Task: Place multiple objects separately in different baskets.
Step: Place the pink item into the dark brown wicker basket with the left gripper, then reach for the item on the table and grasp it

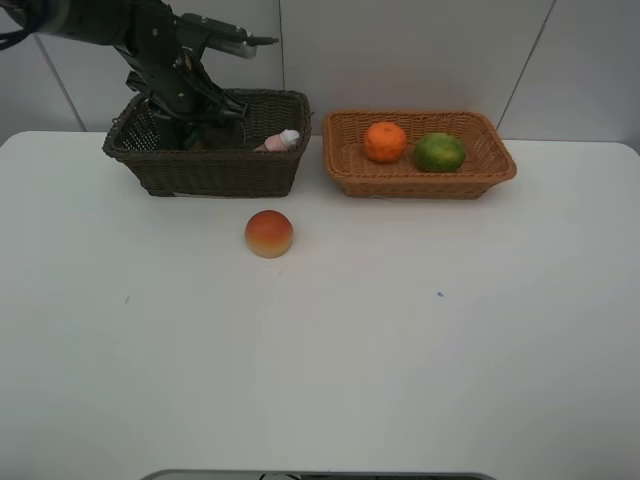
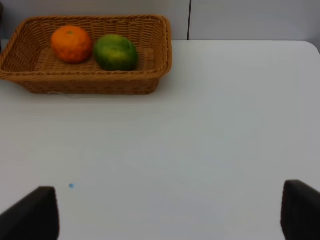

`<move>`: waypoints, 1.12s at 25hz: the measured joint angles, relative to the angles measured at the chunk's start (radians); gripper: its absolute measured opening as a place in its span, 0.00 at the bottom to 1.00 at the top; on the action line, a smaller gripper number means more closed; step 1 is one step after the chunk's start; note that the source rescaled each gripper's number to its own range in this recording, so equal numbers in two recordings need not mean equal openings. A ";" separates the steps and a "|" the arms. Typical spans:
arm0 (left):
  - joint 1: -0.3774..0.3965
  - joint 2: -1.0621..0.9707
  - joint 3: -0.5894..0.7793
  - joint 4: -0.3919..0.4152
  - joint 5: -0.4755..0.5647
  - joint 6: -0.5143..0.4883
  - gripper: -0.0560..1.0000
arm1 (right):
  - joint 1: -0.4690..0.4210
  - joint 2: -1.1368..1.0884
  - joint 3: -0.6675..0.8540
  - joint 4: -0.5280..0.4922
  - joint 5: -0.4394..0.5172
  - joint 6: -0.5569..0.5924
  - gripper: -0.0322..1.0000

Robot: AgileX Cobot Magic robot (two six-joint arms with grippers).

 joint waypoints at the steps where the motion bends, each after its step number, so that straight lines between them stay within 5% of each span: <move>1: 0.000 -0.016 0.000 0.000 0.001 0.000 0.88 | 0.000 0.000 0.000 0.000 0.000 0.000 0.89; 12: -0.030 -0.206 0.000 -0.004 0.136 0.000 0.88 | 0.000 0.000 0.000 0.000 0.000 0.000 0.89; 19: -0.099 -0.279 0.030 -0.092 0.204 0.000 0.94 | 0.000 0.000 0.000 0.000 0.000 0.000 0.89; 28: -0.211 -0.373 0.215 -0.103 0.217 -0.155 0.99 | 0.000 0.000 0.000 0.000 0.000 0.000 0.89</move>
